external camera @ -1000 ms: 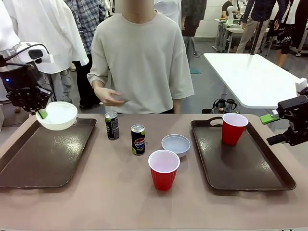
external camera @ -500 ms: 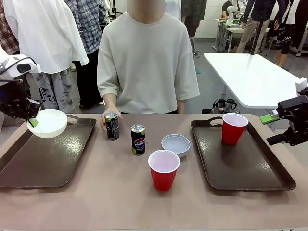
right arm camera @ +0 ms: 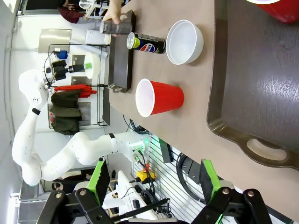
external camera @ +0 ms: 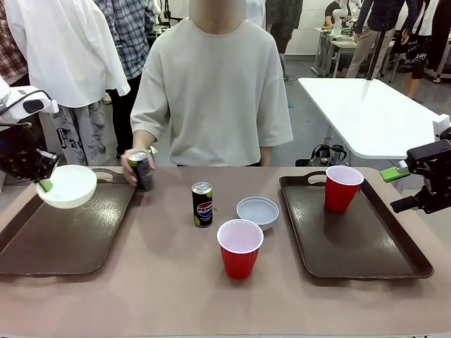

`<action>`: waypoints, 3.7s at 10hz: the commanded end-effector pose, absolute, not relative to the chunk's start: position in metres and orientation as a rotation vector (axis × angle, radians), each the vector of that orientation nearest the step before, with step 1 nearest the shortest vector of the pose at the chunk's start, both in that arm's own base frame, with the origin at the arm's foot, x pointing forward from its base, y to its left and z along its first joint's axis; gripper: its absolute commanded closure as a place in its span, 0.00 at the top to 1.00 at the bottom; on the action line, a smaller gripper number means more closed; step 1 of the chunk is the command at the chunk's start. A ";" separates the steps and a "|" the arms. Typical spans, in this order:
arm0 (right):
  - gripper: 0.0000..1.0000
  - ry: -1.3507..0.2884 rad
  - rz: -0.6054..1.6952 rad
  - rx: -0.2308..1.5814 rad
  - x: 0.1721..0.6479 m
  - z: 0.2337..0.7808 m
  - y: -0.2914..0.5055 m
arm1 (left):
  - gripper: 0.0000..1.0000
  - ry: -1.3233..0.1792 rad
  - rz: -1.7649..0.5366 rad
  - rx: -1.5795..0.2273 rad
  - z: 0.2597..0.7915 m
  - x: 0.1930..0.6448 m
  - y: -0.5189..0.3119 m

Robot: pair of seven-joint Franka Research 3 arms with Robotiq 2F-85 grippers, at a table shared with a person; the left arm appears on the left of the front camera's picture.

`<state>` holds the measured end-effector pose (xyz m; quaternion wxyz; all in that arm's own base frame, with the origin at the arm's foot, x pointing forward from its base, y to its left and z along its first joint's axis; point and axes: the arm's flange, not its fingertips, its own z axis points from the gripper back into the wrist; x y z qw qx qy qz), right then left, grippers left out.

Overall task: Prepare tableware on both trays.
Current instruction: Pick up a Picnic Bowl from the table and place it on a Handle tray.

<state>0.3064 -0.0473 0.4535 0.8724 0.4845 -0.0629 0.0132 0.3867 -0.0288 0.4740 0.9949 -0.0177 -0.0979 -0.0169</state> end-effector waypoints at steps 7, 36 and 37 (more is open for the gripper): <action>1.00 -0.148 0.041 1.043 0.309 0.453 -0.047 | 0.04 -0.072 -0.027 -0.066 0.508 0.314 -0.009; 1.00 -0.148 0.041 1.043 0.309 0.453 -0.047 | 1.00 0.021 -0.077 -0.764 0.469 0.376 -0.027; 1.00 -0.148 0.041 1.043 0.309 0.453 -0.047 | 1.00 0.013 -0.063 -0.914 0.478 0.371 -0.020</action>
